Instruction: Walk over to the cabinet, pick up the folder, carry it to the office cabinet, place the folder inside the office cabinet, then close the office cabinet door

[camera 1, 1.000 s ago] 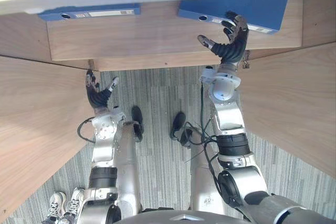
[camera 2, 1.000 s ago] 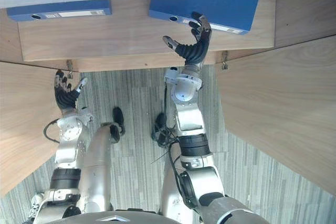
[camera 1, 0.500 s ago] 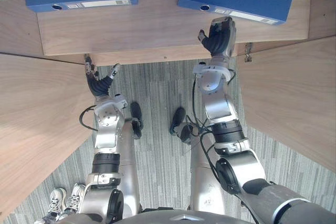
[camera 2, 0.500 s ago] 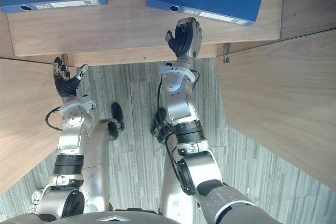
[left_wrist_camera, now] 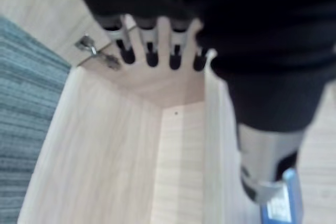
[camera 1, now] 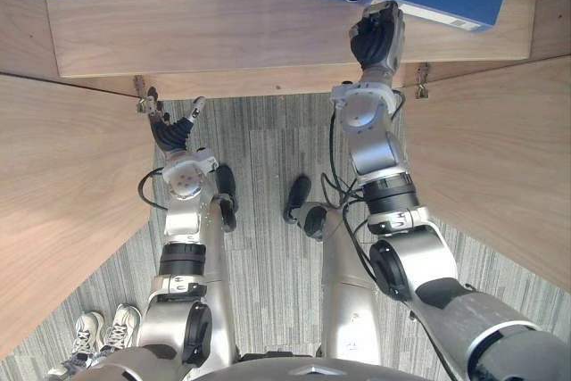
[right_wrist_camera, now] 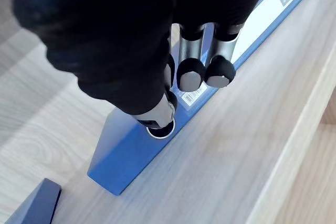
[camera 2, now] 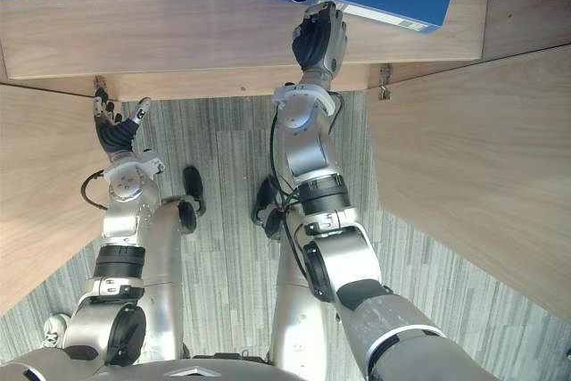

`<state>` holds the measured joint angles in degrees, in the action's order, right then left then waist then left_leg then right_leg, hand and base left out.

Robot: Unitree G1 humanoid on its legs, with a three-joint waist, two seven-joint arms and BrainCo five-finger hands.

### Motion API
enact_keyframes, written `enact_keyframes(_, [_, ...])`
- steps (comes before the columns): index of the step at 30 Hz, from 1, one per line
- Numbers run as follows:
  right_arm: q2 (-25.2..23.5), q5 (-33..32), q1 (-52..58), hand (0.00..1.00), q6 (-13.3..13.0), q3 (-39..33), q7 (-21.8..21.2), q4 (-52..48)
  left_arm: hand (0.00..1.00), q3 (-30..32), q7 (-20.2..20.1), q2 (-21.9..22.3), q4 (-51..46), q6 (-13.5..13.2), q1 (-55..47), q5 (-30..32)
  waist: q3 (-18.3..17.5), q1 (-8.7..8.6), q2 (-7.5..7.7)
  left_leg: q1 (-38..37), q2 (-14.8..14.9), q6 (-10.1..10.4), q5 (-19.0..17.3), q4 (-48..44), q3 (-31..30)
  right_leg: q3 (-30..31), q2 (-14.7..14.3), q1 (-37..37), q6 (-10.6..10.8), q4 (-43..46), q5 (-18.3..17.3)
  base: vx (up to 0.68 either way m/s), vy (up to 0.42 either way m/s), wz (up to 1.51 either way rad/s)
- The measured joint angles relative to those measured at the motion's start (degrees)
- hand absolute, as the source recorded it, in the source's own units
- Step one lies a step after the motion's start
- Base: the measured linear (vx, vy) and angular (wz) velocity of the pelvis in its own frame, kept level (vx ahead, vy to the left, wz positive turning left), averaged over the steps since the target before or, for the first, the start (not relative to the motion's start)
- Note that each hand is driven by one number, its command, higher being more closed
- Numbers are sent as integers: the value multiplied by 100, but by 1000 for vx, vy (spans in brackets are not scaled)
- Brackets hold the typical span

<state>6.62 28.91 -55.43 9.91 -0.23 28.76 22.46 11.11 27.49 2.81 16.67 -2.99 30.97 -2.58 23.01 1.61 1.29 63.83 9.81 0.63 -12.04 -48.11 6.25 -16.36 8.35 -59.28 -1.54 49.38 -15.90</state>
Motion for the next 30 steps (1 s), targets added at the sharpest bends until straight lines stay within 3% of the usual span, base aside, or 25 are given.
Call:
enact_keyframes(13, [112,-889,-1304,100,-162,4,9,1216,0,-5,-39,-146,779,-79,963,-468,128,-44,-4,368,66,8,64,-158,-29,-13,-25,-360,-57,150,34,-45,9,-2])
enact_keyframes(21, [163,-1296,-2001,100,-406,29,20,1868,0,-7,-36,-468,1674,-179,2267,-965,128,-160,-4,620,69,9,211,-106,-61,-50,-35,-602,-106,132,133,-52,11,0])
enact_keyframes(30, [551,-1580,-2596,100,-518,229,21,2506,0,-3,-172,-518,2348,-299,3060,-1511,127,-164,-4,790,-2,34,446,137,-132,-176,-18,-712,-196,-43,291,-40,15,5])
